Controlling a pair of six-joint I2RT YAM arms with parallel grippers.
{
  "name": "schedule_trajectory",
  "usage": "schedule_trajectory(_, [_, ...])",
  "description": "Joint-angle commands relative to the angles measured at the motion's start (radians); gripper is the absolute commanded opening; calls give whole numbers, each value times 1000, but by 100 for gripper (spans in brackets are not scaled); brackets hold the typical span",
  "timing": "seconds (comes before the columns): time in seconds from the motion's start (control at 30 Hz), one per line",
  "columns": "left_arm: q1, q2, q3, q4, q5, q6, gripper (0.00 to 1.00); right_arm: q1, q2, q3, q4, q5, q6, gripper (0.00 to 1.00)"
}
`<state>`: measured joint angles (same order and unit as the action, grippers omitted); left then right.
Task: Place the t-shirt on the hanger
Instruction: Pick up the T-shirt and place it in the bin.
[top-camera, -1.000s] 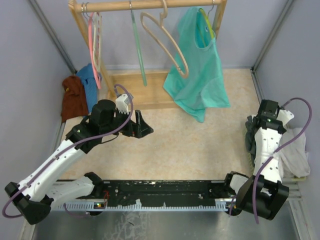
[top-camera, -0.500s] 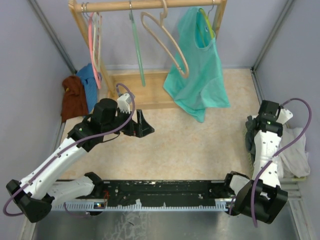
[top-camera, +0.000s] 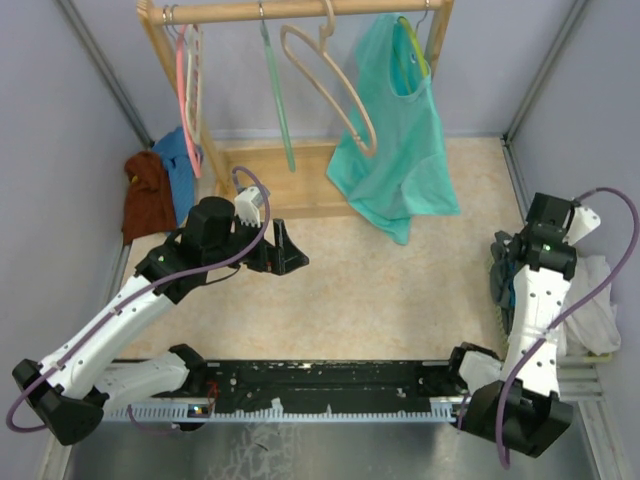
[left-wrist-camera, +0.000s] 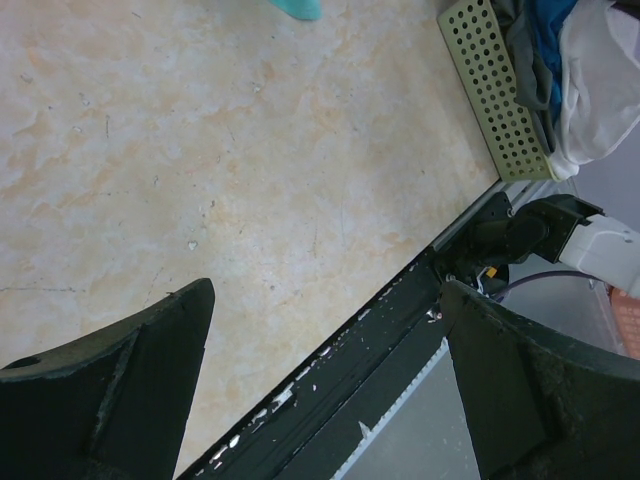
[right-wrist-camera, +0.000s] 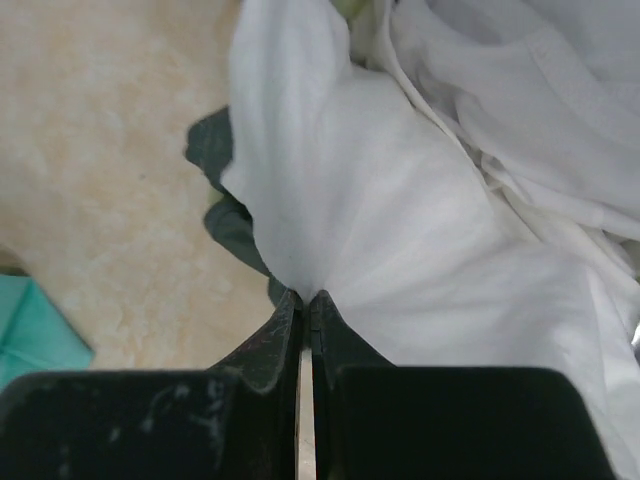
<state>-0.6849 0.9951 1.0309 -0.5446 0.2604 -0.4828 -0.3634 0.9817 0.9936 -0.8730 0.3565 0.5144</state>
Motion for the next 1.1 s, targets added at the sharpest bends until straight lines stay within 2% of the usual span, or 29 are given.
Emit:
schedule_trajectory(0.0, [-1, -7, 16, 25, 17, -6, 100, -7, -79, 163, 3, -53, -18, 0])
schedule_trajectory(0.23, [-1, -9, 16, 29, 23, -7, 99, -6, -137, 286, 21, -205, -17, 0])
schedule_trajectory(0.43, [-1, -16, 14, 23, 24, 1, 99, -6, -157, 381, 109, -394, 43, 0])
schedule_trajectory(0.67, [-1, -38, 6, 18, 23, 13, 100, -6, -77, 614, 47, -338, 9, 0])
schedule_trajectory(1.07, [0, -73, -27, 29, 29, 7, 100, -6, -188, 270, 44, -205, -27, 0])
